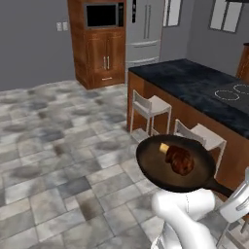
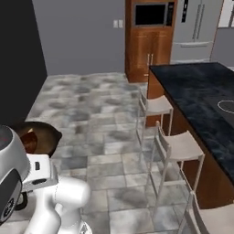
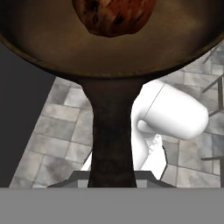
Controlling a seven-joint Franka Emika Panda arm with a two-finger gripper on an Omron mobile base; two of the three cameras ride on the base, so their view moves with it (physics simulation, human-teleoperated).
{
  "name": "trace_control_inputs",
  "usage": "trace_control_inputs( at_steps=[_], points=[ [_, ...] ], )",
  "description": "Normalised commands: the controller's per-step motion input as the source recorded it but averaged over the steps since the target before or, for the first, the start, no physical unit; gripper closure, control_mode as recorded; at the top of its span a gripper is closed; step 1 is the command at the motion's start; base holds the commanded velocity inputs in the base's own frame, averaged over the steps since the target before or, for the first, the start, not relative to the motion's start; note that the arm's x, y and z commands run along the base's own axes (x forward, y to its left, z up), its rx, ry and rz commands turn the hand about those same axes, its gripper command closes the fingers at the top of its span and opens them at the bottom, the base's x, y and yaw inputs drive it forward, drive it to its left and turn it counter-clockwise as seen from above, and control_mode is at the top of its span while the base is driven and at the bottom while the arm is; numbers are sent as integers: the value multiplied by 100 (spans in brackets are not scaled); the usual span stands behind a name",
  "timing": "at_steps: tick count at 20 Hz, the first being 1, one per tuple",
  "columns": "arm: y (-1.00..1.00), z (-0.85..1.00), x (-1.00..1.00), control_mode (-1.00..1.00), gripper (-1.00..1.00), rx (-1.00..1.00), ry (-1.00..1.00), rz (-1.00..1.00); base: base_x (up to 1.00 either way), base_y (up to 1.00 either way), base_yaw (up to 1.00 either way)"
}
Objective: Pick up the pan with the steak in it and place it on the dining table. Then place the steak on the plate.
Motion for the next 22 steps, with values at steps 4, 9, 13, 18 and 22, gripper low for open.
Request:
trace_control_inputs(
  at_steps=[4, 9, 13, 18, 22],
  points=[
    [0, 0, 0, 100, 100, 0, 0, 0, 56, 26, -36],
    [0, 0, 0, 100, 100, 0, 0, 0, 13, 9, -49],
    [0, 0, 0, 100, 100, 0, 0, 0, 0, 0, -50],
    [0, 0, 0, 100, 100, 0, 0, 0, 0, 0, -50],
    [0, 0, 0, 100, 100, 0, 0, 0, 0, 0, -50]
  ],
)
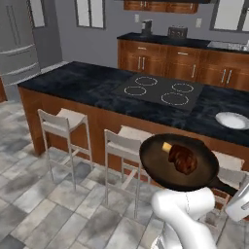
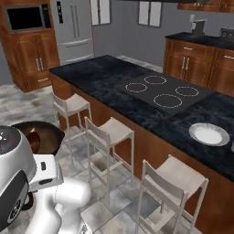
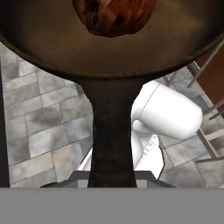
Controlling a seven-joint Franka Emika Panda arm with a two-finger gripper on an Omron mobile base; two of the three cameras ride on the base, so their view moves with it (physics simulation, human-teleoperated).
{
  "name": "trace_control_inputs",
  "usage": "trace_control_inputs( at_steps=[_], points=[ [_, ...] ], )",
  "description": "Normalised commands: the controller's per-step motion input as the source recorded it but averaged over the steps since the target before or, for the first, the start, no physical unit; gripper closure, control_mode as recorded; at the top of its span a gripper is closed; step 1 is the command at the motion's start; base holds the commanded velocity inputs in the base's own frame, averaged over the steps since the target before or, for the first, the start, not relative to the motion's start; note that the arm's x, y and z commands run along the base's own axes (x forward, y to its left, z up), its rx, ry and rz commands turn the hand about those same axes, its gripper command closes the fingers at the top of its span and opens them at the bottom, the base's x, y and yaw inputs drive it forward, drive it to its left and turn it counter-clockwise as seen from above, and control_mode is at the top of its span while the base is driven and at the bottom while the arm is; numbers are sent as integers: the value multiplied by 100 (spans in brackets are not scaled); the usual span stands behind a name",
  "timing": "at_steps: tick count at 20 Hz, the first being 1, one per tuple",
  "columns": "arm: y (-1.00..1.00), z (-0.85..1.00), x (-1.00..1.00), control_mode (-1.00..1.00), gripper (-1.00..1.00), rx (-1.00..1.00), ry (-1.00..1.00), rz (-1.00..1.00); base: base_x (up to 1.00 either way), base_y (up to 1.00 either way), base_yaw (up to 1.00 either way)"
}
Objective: Pick up the pan with the steak in it and place it on the dining table. Then place the steak on the plate.
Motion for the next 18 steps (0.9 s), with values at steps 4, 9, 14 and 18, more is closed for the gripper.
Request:
trace_control_inputs(
  at_steps=[4, 9, 14, 18],
  points=[
    [0, 0, 0, 100, 100, 0, 0, 0, 0, 0, -50],
    [0, 0, 0, 100, 100, 0, 0, 0, 0, 0, -50],
    [0, 0, 0, 100, 100, 0, 0, 0, 0, 0, -50],
    [0, 0, 0, 100, 100, 0, 0, 0, 0, 0, -50]
  ],
)
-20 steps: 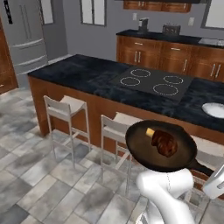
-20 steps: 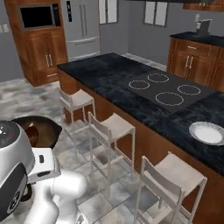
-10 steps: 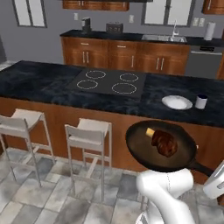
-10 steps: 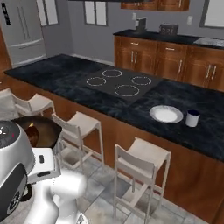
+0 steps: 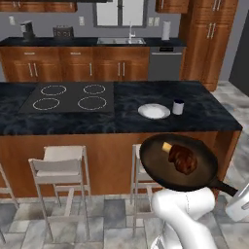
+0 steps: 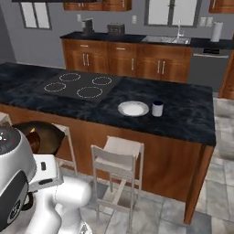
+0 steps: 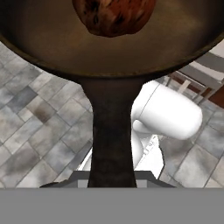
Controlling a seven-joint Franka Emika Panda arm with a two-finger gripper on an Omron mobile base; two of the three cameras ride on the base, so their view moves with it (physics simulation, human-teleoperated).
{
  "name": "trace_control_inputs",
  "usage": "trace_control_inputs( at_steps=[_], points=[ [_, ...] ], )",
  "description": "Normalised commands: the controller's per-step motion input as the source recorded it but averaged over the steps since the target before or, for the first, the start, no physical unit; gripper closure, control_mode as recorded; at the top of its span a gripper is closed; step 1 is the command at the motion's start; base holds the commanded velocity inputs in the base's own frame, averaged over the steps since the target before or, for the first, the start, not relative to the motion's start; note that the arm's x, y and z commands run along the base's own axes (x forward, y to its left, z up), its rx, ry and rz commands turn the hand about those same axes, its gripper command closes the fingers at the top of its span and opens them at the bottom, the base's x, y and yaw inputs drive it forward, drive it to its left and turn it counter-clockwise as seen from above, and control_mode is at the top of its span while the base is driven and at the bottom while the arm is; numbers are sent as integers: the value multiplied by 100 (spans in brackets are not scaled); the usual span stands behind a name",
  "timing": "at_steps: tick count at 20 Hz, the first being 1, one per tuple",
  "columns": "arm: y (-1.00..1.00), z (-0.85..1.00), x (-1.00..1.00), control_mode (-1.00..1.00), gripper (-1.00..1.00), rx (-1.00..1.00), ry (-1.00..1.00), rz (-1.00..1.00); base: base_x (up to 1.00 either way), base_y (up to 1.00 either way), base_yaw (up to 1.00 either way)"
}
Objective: Pick up the pan with the steak in it and place it on the dining table. Then place the steak on the plate.
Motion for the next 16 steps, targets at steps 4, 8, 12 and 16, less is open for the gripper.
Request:
trace_control_inputs(
  at_steps=[4, 8, 12, 16],
  points=[
    [0, 0, 0, 100, 100, 0, 0, 0, 0, 0, -50],
    [0, 0, 0, 100, 100, 0, 0, 0, 1, -3, -44],
    [0, 0, 0, 100, 100, 0, 0, 0, 0, -2, -27],
    [0, 0, 0, 100, 100, 0, 0, 0, 0, 0, -3]
  ],
)
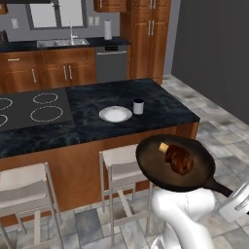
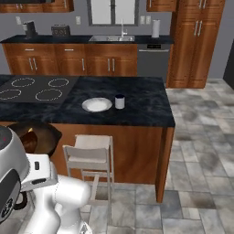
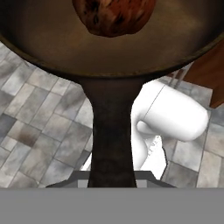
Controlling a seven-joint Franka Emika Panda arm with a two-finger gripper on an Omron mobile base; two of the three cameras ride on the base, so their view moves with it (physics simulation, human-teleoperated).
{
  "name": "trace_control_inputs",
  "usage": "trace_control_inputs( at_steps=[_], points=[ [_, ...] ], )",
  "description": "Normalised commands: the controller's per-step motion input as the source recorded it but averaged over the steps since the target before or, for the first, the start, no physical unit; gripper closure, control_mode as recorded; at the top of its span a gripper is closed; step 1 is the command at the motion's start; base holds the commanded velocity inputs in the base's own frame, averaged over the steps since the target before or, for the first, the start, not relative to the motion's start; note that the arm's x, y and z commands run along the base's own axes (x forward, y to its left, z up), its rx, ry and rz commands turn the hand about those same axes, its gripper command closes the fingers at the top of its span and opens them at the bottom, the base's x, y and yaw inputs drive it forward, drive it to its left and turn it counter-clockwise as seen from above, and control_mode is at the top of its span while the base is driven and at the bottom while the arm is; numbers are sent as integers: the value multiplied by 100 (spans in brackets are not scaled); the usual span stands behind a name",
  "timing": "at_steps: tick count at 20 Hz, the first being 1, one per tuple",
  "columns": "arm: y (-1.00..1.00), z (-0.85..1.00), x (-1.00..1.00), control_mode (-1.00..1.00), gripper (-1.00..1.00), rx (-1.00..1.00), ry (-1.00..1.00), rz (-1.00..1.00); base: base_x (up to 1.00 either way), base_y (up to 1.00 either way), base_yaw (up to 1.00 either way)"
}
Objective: Pick up the pan with the steak in it and place it on the dining table. Then place the steak on the plate.
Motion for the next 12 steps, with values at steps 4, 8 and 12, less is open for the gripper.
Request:
trace_control_inputs(
  at_steps=[4, 8, 12],
  points=[
    [0, 0, 0, 100, 100, 0, 0, 0, 0, 0, 0],
    [0, 0, 0, 100, 100, 0, 0, 0, 3, 0, 0],
    [0, 0, 0, 100, 100, 0, 0, 0, 15, 1, 0]
  ],
)
